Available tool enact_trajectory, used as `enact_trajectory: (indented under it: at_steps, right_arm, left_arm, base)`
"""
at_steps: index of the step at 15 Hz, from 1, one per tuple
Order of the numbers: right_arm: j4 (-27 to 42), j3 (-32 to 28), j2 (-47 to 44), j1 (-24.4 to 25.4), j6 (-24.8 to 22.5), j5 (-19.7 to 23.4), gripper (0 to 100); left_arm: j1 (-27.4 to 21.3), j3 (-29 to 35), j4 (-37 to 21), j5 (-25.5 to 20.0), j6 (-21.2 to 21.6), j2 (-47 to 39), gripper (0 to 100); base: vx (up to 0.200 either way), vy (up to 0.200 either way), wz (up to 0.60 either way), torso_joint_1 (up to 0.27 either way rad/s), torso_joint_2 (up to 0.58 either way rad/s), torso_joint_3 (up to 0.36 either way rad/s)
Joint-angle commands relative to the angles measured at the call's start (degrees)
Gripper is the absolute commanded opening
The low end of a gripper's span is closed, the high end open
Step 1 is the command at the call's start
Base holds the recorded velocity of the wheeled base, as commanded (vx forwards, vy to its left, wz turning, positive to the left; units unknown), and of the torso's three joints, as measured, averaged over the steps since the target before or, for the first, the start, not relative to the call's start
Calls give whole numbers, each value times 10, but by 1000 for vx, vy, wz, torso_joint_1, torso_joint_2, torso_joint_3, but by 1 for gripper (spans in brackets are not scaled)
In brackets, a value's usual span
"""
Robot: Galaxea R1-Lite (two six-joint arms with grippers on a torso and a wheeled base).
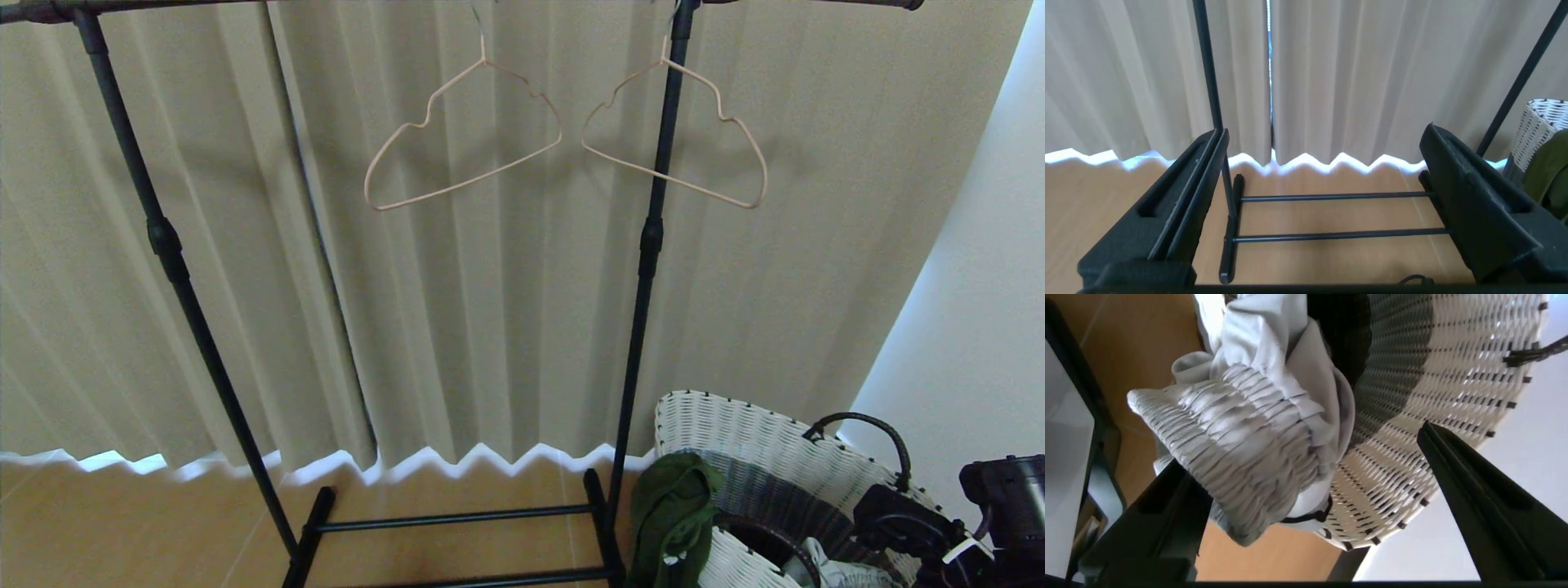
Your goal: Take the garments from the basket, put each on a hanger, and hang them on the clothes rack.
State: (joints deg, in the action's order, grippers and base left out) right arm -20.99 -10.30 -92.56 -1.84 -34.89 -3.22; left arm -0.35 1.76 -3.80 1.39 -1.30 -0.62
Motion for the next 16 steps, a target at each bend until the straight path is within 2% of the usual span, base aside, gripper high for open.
enact_trajectory:
  at_steps: [1,2,6,9,11,13,16]
  right_arm:
    - [0,-1,-5,0,0,1,100]
    - [0,-2,-4,0,-1,0,0]
    - [0,0,11,0,-3,-2,0]
    - [0,2,66,-1,0,2,0]
    - [5,6,165,-1,3,18,0]
    - [10,13,256,1,0,23,0]
    - [9,11,325,-4,0,23,0]
  left_arm:
    - [0,0,0,0,0,1,100]
    - [0,0,0,0,0,0,100]
    - [0,0,0,0,0,0,100]
    - [0,0,0,1,1,0,100]
    - [0,0,0,0,1,0,100]
    - [0,0,0,0,-1,1,100]
    - [0,0,0,0,1,1,100]
  base:
    - [0,0,0,0,0,0]
    - [0,0,0,0,0,0]
    - [0,0,0,0,0,0]
    - [0,0,0,0,0,0]
    - [0,0,0,0,0,0]
    - [-200,0,0,2,0,2]
    - [-200,0,0,4,4,2]
